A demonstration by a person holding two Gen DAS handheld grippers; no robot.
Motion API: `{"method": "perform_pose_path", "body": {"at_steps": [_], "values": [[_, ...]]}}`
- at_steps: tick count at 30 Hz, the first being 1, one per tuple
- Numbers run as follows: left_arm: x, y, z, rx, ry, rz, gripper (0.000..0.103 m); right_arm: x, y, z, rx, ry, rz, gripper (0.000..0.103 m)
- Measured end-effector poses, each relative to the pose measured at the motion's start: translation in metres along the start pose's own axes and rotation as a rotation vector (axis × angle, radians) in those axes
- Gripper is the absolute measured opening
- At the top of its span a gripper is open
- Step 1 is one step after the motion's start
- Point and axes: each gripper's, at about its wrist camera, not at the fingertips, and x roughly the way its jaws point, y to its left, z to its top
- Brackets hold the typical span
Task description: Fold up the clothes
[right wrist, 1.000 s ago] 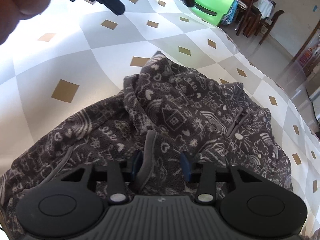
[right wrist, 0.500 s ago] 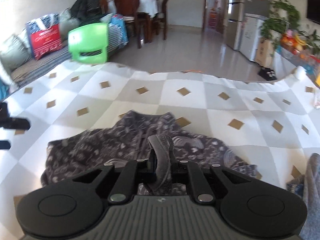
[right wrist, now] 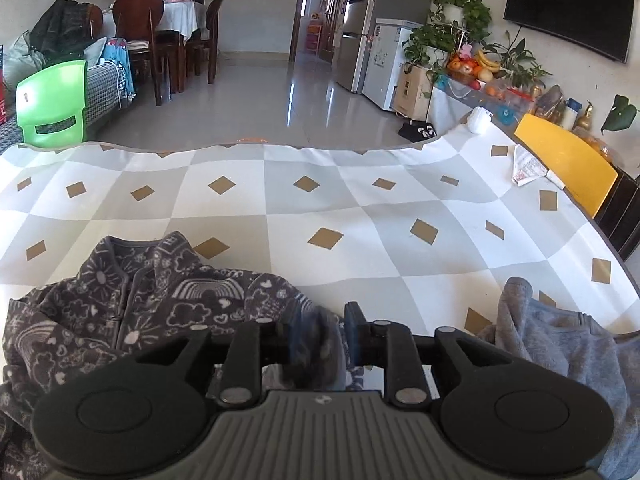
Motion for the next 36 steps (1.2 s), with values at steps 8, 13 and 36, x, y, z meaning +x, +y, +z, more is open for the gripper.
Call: {"method": "perform_pose_path", "body": {"at_steps": [8, 13, 36], "values": [[0.016, -0.005, -0.014, 0.210, 0.042, 0.048, 0.089, -0.006, 0.007, -0.001, -0.003, -0.010, 0.098, 0.032], [0.027, 0.002, -0.030, 0.348, 0.074, 0.060, 0.089, -0.003, 0.010, -0.002, -0.005, 0.002, 0.111, 0.032], [0.067, 0.008, -0.059, 0.447, 0.079, 0.136, 0.090, 0.018, 0.055, -0.014, -0.081, 0.112, 0.337, 0.036]]}}
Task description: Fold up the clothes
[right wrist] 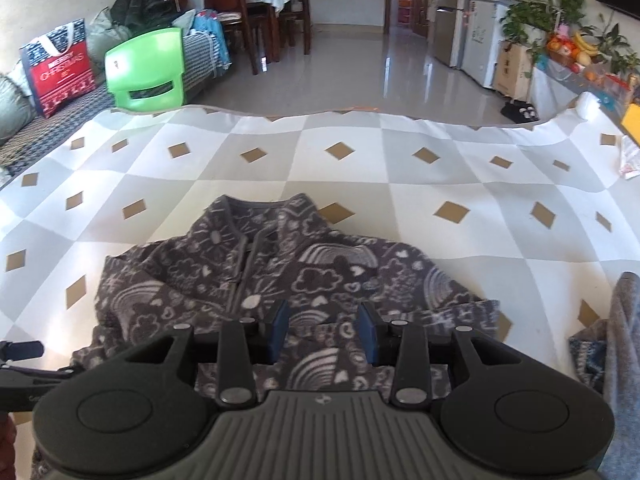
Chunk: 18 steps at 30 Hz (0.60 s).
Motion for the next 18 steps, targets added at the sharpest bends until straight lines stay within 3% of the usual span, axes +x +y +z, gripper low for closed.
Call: {"method": "perform_pose_path", "body": {"at_steps": [7, 10, 18], "values": [[0.000, 0.019, -0.009, -0.169, 0.065, 0.031, 0.093, 0.026, 0.040, 0.003, -0.106, 0.002, 0.101, 0.038], [-0.003, 0.018, -0.012, -0.152, 0.059, 0.080, 0.093, 0.042, 0.054, 0.008, -0.121, 0.010, 0.150, 0.038], [-0.006, 0.022, -0.011, -0.172, 0.069, 0.094, 0.093, 0.078, 0.099, 0.017, -0.240, 0.008, 0.237, 0.040]]}}
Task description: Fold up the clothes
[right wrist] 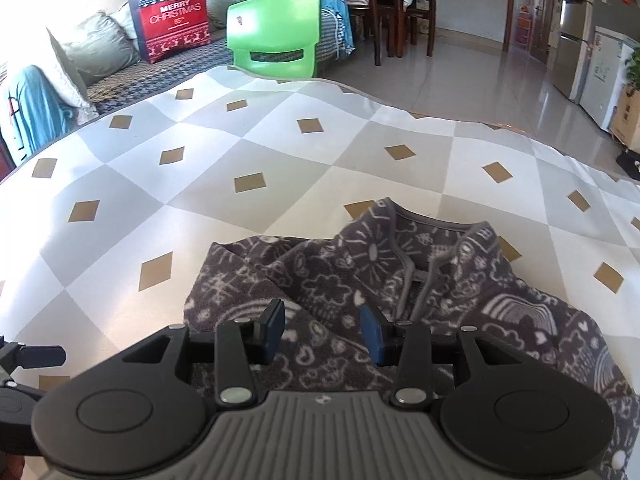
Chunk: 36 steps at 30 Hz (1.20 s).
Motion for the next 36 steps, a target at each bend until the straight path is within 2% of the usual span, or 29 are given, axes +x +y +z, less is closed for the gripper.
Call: {"method": "perform_pose_path", "body": {"at_steps": [15, 21, 26, 27, 29, 31, 36], "values": [[0.008, 0.009, 0.001, -0.065, 0.042, -0.010, 0.094, 0.061, 0.045, 0.020, -0.117, -0.017, 0.113, 0.047], [0.011, 0.012, 0.000, -0.054, 0.042, 0.005, 0.097, 0.079, 0.061, 0.022, -0.201, -0.007, 0.115, 0.049], [0.013, 0.015, 0.000, -0.072, 0.054, 0.007, 0.097, 0.091, 0.067, 0.019, -0.227, 0.015, 0.069, 0.049], [0.013, 0.014, 0.000, -0.069, 0.054, 0.010, 0.097, 0.092, 0.067, 0.019, -0.233, 0.018, 0.060, 0.048], [0.014, 0.013, 0.000, -0.063, 0.054, 0.015, 0.097, 0.093, 0.068, 0.018, -0.244, 0.018, 0.052, 0.035], [0.015, 0.013, -0.001, -0.062, 0.055, 0.018, 0.097, 0.093, 0.067, 0.018, -0.242, 0.015, 0.027, 0.018], [0.016, 0.012, -0.001, -0.064, 0.054, 0.037, 0.098, 0.083, 0.042, 0.026, -0.075, -0.020, 0.071, 0.009]]}}
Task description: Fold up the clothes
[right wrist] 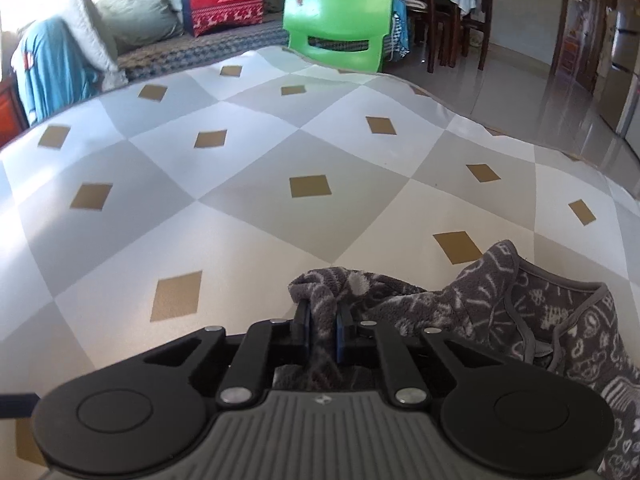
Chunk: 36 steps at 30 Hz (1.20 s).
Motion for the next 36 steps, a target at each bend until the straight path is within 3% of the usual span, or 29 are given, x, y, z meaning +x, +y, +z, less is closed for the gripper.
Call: {"method": "perform_pose_path", "body": {"at_steps": [5, 8, 13, 17, 20, 25, 36], "values": [[0.005, 0.009, 0.001, -0.045, 0.018, 0.052, 0.098, -0.021, -0.028, 0.010, 0.194, -0.116, -0.045, 0.008], [0.008, 0.012, 0.000, -0.043, 0.033, 0.086, 0.098, -0.020, -0.040, 0.012, 0.257, -0.126, -0.092, 0.008], [-0.001, 0.008, 0.000, -0.025, -0.001, 0.114, 0.097, -0.035, -0.053, 0.008, 0.247, -0.134, -0.149, 0.019], [-0.022, 0.001, 0.010, -0.015, -0.108, 0.134, 0.098, -0.049, -0.063, -0.006, 0.195, -0.092, -0.164, 0.020], [-0.033, -0.005, 0.018, -0.034, -0.162, 0.080, 0.098, -0.060, -0.073, -0.018, 0.210, -0.048, -0.152, 0.023], [-0.030, -0.027, 0.023, -0.036, -0.151, 0.018, 0.099, -0.072, -0.077, -0.033, 0.208, 0.006, -0.139, 0.027], [-0.011, -0.066, 0.021, 0.099, -0.163, 0.069, 0.101, -0.088, -0.072, -0.068, 0.067, 0.110, -0.120, 0.029]]}}
